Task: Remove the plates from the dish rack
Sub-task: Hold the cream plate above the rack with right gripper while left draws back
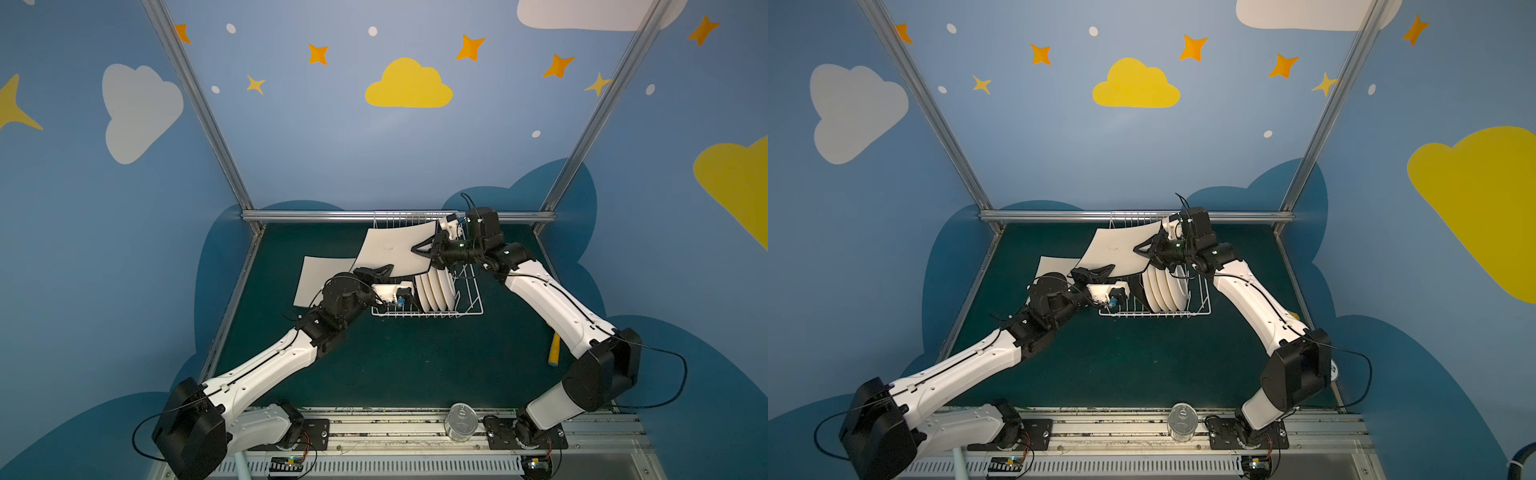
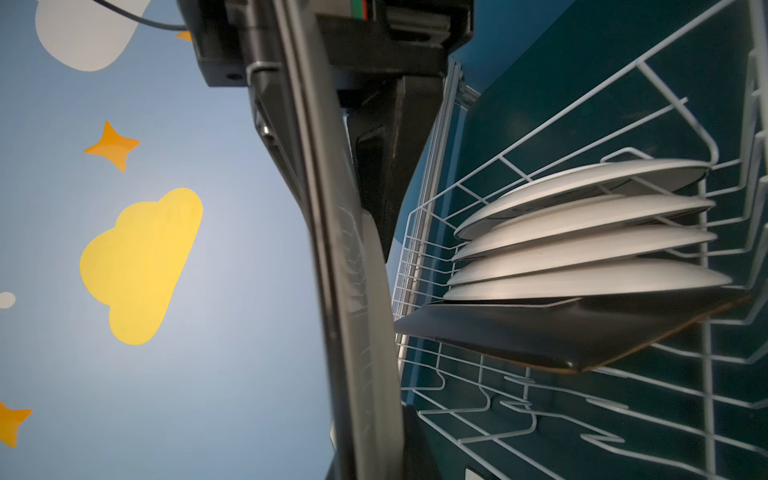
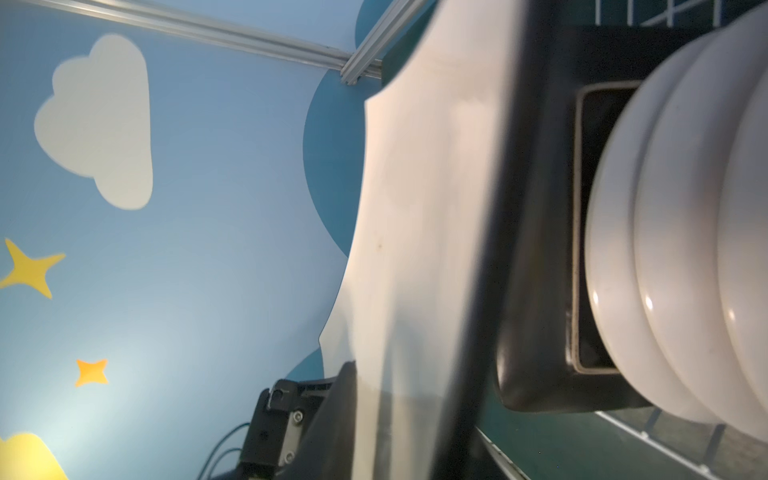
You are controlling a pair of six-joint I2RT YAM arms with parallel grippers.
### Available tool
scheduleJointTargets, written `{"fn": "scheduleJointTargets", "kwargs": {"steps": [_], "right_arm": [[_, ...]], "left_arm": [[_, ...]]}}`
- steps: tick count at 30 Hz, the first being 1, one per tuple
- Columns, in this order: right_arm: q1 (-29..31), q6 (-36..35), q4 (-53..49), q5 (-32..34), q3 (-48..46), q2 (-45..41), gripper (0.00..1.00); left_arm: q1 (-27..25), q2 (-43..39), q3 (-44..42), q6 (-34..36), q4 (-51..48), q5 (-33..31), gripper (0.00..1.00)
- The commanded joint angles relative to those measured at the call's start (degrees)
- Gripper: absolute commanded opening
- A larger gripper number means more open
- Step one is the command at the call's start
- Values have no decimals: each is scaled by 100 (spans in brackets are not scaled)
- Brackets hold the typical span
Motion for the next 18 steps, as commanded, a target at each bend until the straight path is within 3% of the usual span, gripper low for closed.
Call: {"fn": "scheduleJointTargets", "kwargs": {"steps": [1,5,9,14,15,17,18], "right_arm": [[36,-156,85,-251,165,-3,18],[-26,-140,189,-370,146,-40,0],[-111,-21,440,-424,21,-143,0],[-255,379,1082,-557,-273,-282,0],[-296,474,1220,-600,-313,-302,0],[-353,711,1574,-678,-423,-339,0],[-388,813,1735,-697,-465,-360,0]], "left_arm": [[-20,-93,240,-9,1163,-121,3],[-2,-8,267,-62,1157,-313,4],[14,84,316,-166,1184,-514,12],[59,118,290,-316,1174,-539,31],[68,112,281,-337,1164,-543,37],[92,88,250,-390,1163,-551,67],[103,79,237,-414,1148,-565,77]]}}
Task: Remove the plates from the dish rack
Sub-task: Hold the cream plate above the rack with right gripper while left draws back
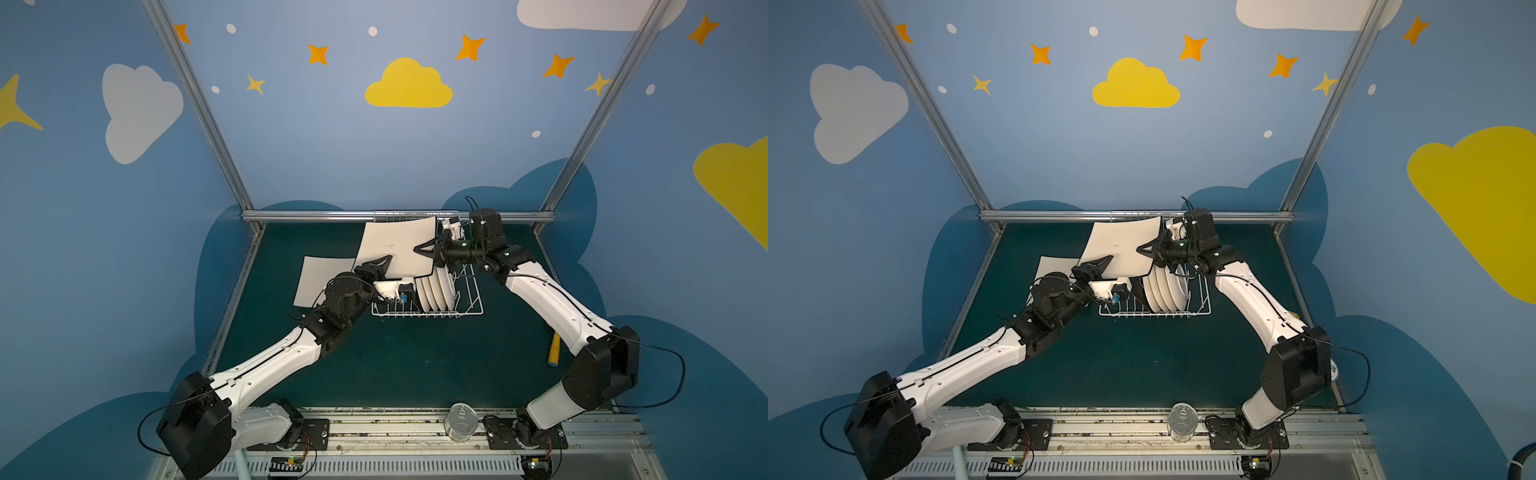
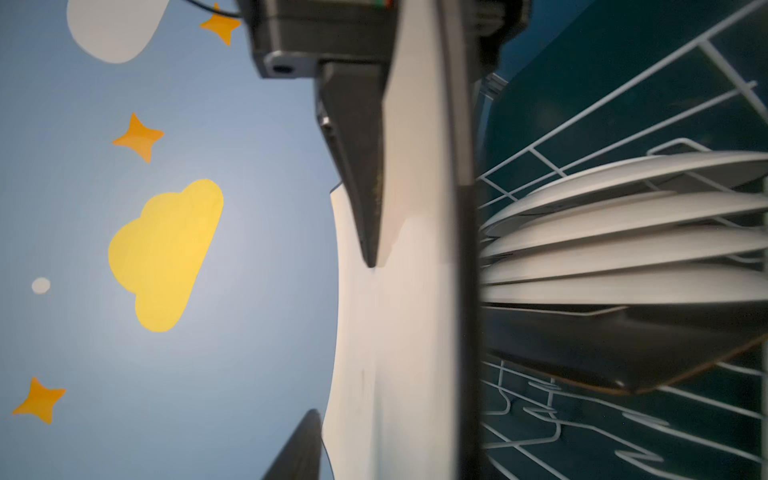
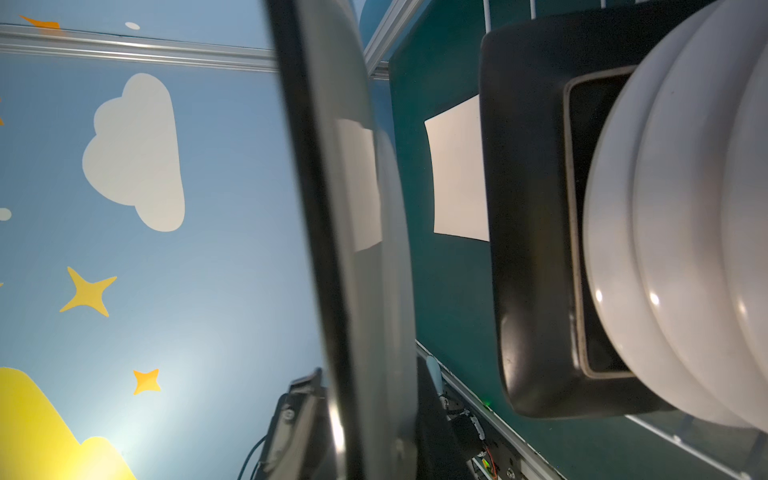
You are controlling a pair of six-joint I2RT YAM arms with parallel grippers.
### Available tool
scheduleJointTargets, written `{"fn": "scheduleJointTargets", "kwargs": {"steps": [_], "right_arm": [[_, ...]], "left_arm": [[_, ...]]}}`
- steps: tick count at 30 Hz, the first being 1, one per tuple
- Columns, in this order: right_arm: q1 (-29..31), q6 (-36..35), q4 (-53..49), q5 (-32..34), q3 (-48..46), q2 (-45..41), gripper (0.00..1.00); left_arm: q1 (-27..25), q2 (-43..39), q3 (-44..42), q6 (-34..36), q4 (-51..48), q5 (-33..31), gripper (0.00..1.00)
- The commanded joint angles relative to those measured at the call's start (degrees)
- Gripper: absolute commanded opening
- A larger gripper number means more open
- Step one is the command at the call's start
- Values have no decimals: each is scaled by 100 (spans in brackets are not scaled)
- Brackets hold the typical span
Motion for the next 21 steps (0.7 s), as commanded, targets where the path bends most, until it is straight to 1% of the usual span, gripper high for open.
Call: {"fn": "scheduleJointTargets", "kwargs": {"steps": [1,3,5,9,16,18,20,21], "right_arm": [[-147,195,1144,-335,-71,-367,0],[-235,369,1371,-359,-157,-415,0],[-324,506,1572,-355,-228,-451,0],[-550,530,1708,-381,-204,-482,0],[-1012,534,1867,-443,-141,-532,0],[-1085,478,1853,-450,-120,-544,0],[-1124,396,1828,-441,-124,-549,0],[-1134,335,1793,-432,-118,-549,0]], "left_arm": [[99,-127,207,-238,608,-240,82],[103,-164,184,-241,536,-271,88],[104,-248,154,-295,390,-264,92],[112,-468,144,-564,-188,-315,99],[163,-1048,-2,-1045,-1311,-470,100],[240,-1222,-13,-1433,-1538,-485,100],[453,-1430,87,-2188,-1866,-293,100],[633,-1524,193,-2700,-2078,-64,100]]}}
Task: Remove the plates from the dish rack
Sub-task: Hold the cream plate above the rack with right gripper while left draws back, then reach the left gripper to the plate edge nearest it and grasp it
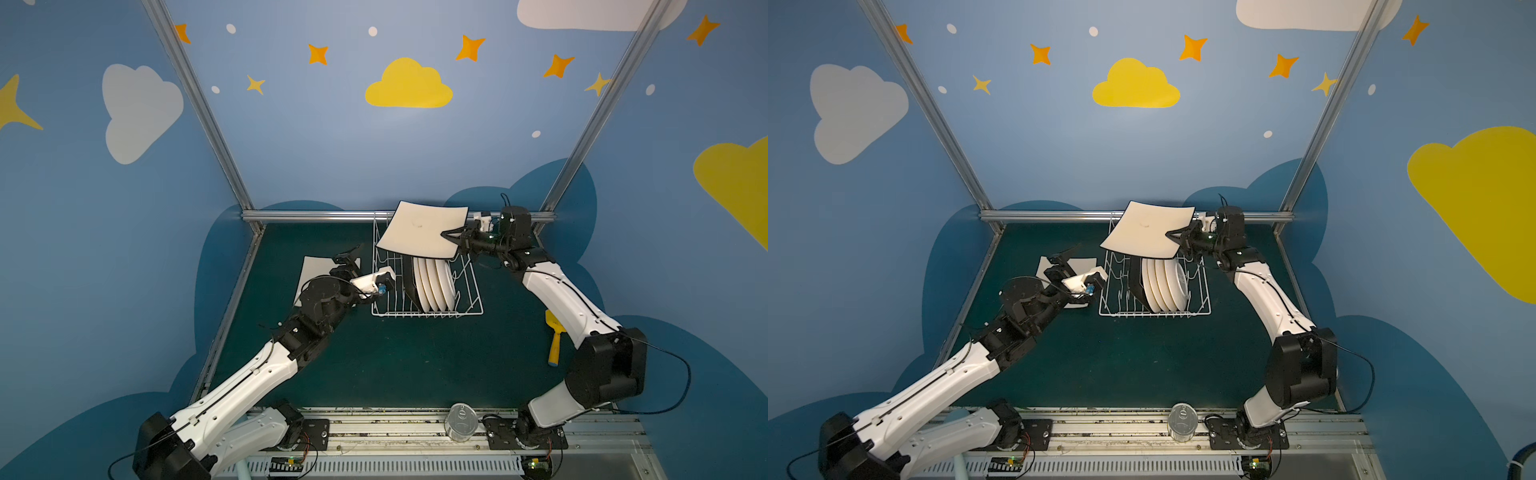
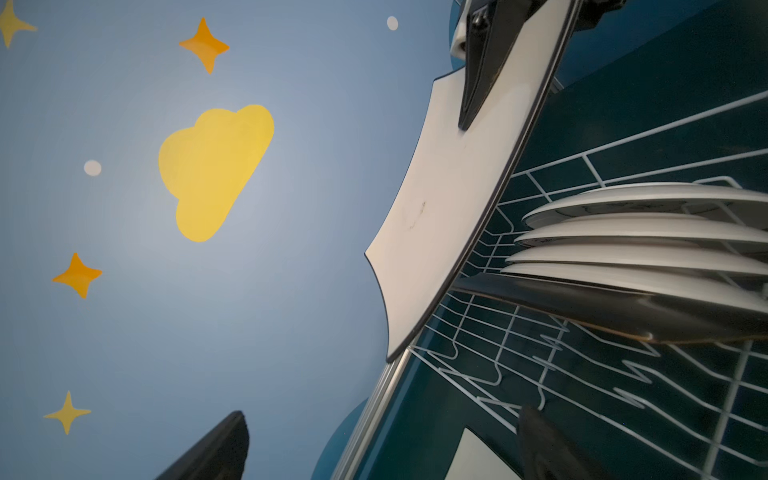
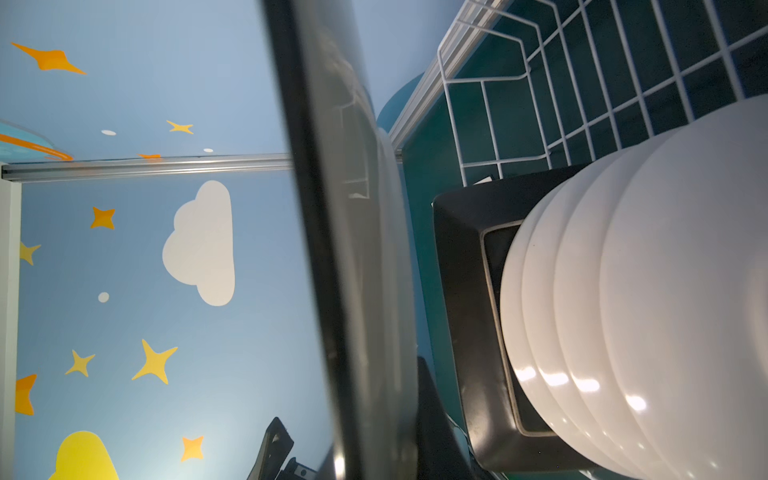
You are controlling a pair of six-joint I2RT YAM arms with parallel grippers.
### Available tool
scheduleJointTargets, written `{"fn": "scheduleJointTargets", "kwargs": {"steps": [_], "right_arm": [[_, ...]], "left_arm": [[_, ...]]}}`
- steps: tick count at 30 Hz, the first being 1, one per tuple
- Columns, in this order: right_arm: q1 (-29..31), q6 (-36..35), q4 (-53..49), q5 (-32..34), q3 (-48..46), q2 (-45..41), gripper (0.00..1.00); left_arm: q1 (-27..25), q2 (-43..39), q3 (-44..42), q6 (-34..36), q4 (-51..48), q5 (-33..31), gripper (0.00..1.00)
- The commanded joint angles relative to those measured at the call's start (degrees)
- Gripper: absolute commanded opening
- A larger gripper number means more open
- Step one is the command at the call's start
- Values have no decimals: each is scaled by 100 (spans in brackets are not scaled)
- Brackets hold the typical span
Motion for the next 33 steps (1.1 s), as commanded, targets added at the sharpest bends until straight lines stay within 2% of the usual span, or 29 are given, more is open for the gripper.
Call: {"fn": "scheduleJointTargets", "kwargs": {"steps": [1,4,8,10,17,20,25,28,33], "right_arm": [[0,-171,865,-304,223,-471,0],[-13,-322,814,-314,203,-466,0],[-15,-546,783,-325,153,-503,0],[-15,-684,763,-358,101,-538,0],[-15,-856,1118,-552,-127,-637,0],[-5,-988,1139,-574,-157,-690,0],[7,-1021,1294,-652,-243,-706,0],[17,-1020,1308,-770,-225,-629,0],[91,-1043,1314,-933,-172,-502,0]], "left_arm": [[449,-319,260,-1646,-852,406,100],[966,-393,532,-3004,-1049,796,100],[1762,-79,1467,-4688,-2115,1426,100],[2117,134,1937,-5293,-2549,1797,100],[3092,934,2845,-7315,-2839,3992,100],[3241,1257,2831,-8285,-2473,4632,100],[3241,1643,2433,-9482,-1437,5103,100],[3221,1954,2280,-9931,-846,5485,100],[3029,2376,2370,-10097,-815,5657,100]]}}
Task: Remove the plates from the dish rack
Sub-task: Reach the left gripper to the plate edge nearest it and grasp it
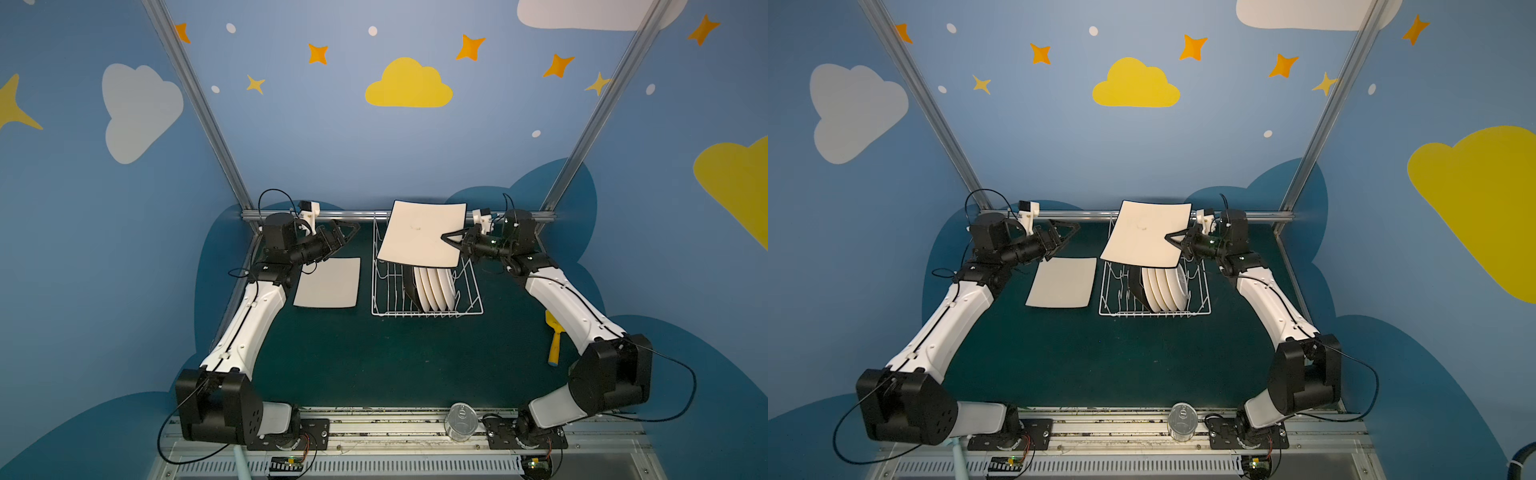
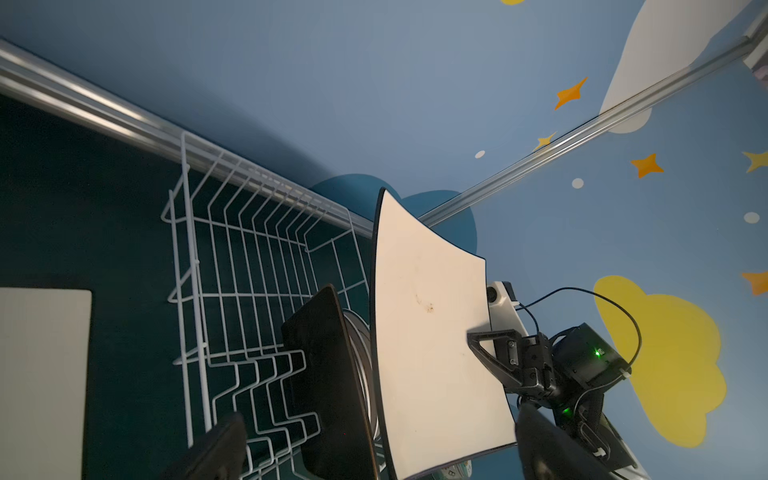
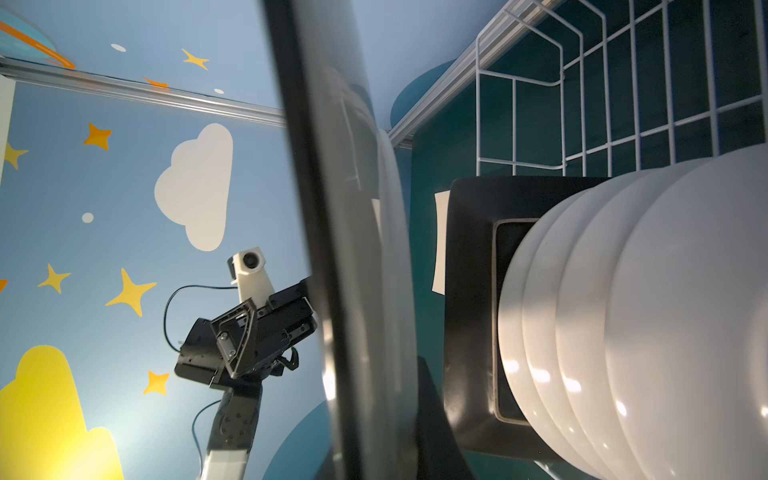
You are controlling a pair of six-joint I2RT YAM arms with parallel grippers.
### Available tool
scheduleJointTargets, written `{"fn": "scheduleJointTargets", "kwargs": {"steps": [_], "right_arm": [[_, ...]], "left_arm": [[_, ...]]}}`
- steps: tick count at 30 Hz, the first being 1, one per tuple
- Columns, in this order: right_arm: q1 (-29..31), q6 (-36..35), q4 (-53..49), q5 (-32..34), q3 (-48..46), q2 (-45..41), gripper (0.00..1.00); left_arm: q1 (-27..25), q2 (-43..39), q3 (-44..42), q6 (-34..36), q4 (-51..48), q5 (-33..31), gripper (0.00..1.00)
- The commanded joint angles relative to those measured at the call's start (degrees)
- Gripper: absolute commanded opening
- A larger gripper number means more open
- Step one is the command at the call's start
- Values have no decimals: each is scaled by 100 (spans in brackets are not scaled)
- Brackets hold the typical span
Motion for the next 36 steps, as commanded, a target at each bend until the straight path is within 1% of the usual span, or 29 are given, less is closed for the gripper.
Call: {"fn": "scheduleJointTargets", "kwargs": {"steps": [1,6,9,11,17,20,29,31,33,36], "right_arm": [[98,-111,939,-473,208,-260,0],[191,-174,927,-564,251,-194,0],[206,-222,886,-607,246,-193,0],[210,-266,812,-635,239,-200,0],[223,-353,780,-706,192,-217,0],[244,-356,781,-807,219,-155,0],[318,-355,833,-952,291,10,0],[341,-352,835,-986,311,30,0],[358,-368,830,-1004,320,55,0],[371,-391,824,-1014,319,65,0]], "left_arm": [[-158,152,58,-472,529,438,100],[-429,569,68,-907,1000,658,99],[-521,829,113,-1296,1339,856,99],[-580,965,181,-1407,1460,958,98],[-743,1159,570,-1100,1052,1283,98],[-768,1212,633,-1026,957,1439,96],[-892,1359,506,-1148,1114,1515,89],[-928,1405,528,-1131,1105,1557,88],[-954,1458,561,-1116,1089,1610,85],[-963,1468,645,-951,851,1584,82]]}}
